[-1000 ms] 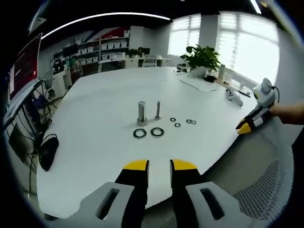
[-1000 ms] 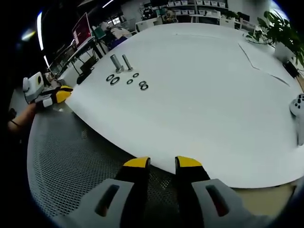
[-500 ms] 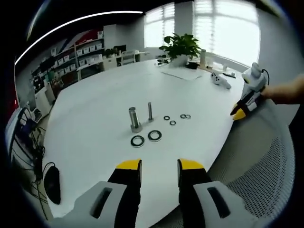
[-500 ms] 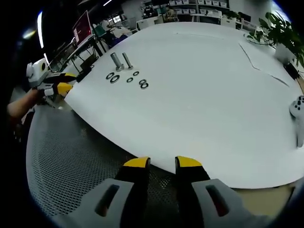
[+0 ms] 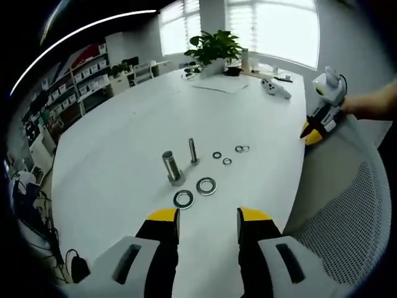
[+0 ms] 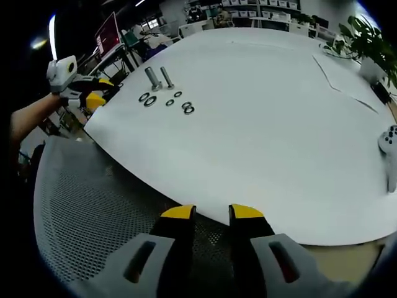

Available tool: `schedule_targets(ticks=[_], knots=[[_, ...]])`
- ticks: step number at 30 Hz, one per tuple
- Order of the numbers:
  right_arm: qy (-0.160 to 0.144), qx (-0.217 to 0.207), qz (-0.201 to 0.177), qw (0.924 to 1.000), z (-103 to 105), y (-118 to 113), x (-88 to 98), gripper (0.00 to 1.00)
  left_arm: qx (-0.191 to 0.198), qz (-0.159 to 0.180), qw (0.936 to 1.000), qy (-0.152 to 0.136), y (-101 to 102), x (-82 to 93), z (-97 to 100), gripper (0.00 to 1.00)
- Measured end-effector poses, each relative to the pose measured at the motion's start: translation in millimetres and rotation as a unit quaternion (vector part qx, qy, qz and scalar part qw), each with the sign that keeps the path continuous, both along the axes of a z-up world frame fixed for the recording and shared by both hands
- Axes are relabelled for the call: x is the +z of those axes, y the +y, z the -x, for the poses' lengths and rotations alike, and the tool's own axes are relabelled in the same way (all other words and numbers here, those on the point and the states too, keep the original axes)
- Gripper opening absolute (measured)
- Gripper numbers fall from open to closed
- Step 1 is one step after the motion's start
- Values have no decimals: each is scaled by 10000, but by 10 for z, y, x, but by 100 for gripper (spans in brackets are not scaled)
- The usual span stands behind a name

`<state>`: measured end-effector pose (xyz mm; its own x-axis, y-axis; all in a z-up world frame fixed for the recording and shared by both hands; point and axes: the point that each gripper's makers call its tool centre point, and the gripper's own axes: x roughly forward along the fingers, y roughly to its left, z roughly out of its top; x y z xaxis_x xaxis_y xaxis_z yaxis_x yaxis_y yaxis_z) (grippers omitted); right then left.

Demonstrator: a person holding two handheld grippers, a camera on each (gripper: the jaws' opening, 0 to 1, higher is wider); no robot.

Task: Place the washer onto the threaded stud by aligning its center hole with the stud, sliding it down to the base, and recovering from edge contact or off-axis alignment until the washer reaches the visible bottom stop.

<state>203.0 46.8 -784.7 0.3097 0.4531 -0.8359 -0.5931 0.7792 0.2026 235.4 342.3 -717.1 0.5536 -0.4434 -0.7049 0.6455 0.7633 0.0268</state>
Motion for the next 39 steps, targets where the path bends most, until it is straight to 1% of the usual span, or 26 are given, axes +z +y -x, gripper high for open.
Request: schedule_targets(ticks=[4, 6, 8, 13, 17, 18, 19, 20, 22, 24, 26, 28, 32, 34, 36, 38, 39], knots=[[-14, -3, 22, 10000, 1, -6, -2, 24, -282, -219, 9993, 116, -1, -77, -78, 36], [-18, -40, 21, 10000, -4, -11, -4, 24, -328, -235, 9990, 189, -4, -114, -137, 37], [-13, -79, 22, 10000, -10, -19, -9, 25, -357, -219, 9986, 326, -3, -166, -185, 39], [-7, -105, 40, 9999, -9, -26, -9, 25, -583, -361, 9964, 492, 30, -285, -315, 40], [14, -143, 48, 9999, -7, -33, -12, 25, -713, -387, 9950, 586, 34, -328, -406, 40], [15, -143, 52, 9999, -10, -34, -14, 25, -854, -409, 9933, 661, 13, -355, -407, 42], [17, -148, 57, 9999, -10, -36, -15, 25, -891, -393, 9927, 719, -4, -377, -413, 44], [18, -158, 60, 9999, -13, -38, -18, 25, -941, -440, 9906, 886, -7, -422, -405, 44], [55, -210, 80, 9997, -10, -49, -25, 25, -1112, -594, 9880, 886, -11, -458, -441, 44], [62, -231, 90, 9997, -14, -54, -28, 25, -1178, -712, 9863, 913, 13, -494, -482, 44], [63, -232, 97, 9997, -13, -55, -31, 25, -1237, -714, 9852, 950, 9, -515, -525, 44], [64, -258, 95, 9996, -16, -59, -35, 25, -1249, -691, 9842, 1046, -6, -525, -553, 41], [67, -284, 99, 9995, -19, -62, -37, 25, -1430, -898, 9784, 1190, 3, -581, -569, 41], [61, -293, 103, 9995, -22, -66, -37, 25, -1483, -974, 9750, 1340, 7, -608, -556, 41], [56, -296, 103, 9995, -24, -67, -37, 25, -1470, -1005, 9742, 1384, 0, -639, -578, 38], [52, -301, 97, 9995, -24, -68, -37, 25, -1536, -1128, 9704, 1485, 7, -677, -557, 34], [50, -308, 92, 9995, -25, -68, -36, 25, -1593, -1194, 9692, 1448, 11, -695, -569, 34]])
